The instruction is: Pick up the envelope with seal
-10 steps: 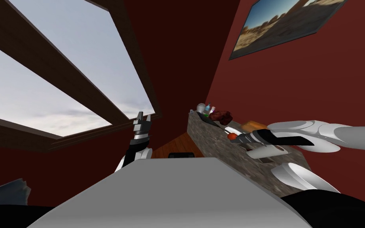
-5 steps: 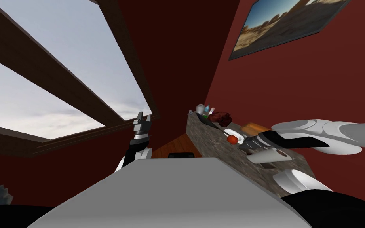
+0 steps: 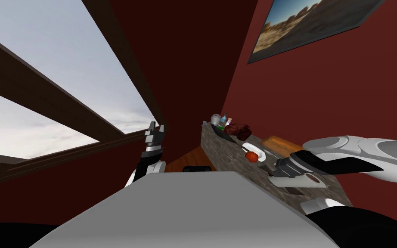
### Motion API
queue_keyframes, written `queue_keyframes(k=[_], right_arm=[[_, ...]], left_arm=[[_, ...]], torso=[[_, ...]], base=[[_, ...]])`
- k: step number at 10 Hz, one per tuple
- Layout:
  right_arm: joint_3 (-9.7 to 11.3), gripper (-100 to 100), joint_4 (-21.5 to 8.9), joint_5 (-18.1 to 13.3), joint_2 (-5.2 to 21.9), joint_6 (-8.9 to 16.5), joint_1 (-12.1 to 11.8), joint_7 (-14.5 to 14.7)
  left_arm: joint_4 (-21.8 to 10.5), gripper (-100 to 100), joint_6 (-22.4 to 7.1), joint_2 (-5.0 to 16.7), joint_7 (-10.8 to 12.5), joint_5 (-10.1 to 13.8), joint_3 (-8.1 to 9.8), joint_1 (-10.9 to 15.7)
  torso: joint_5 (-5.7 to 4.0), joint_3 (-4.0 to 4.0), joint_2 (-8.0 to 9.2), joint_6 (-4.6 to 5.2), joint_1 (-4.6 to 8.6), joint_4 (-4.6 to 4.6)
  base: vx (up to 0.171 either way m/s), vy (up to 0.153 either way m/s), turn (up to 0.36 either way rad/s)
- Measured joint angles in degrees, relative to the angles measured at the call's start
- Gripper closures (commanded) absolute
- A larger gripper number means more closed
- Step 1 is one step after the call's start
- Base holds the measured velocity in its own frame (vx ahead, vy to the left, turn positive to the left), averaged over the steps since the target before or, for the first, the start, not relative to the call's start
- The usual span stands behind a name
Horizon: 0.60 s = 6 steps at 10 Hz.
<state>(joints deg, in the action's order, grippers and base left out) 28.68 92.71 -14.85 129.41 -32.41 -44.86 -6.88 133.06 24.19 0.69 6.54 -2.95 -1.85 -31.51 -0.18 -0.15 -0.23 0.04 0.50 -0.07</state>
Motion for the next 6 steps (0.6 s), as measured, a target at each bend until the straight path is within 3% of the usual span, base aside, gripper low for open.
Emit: queue_keyframes(k=[1,2,3,6], right_arm=[[-0.1,0,0.1,-0.1,0.0,0.1,-0.1,0.0],[-0.1,-100,0.1,-0.1,0.0,0.1,-0.1,0.0],[-0.7,-100,-1.9,-0.7,-1.6,-0.6,-0.9,-0.5],[0.9,-100,-6.4,-1.7,-6.0,-2.6,-0.2,-1.3]], left_arm=[[0.0,0,0.0,0.0,0.0,0.0,-0.01,0.0],[0.0,0,0.0,0.0,0.0,0.0,-0.01,0.0],[0.0,0,0.0,0.0,0.0,0.0,-0.02,0.0],[0.0,0,0.0,0.0,0.0,0.0,-0.02,0.0]], torso=[[0.04,0.09,0.15,0.02,-0.19,0.03],[0.08,0.14,0.24,0.02,-0.33,0.06],[0.1,0.22,0.38,-0.06,-0.44,0.08],[0.15,0.38,0.64,0.02,-0.56,0.16]], base=[[0.006,-0.009,0.001],[-0.043,0.019,0.314],[-0.089,0.031,0.317],[-0.083,0.038,0.21]])
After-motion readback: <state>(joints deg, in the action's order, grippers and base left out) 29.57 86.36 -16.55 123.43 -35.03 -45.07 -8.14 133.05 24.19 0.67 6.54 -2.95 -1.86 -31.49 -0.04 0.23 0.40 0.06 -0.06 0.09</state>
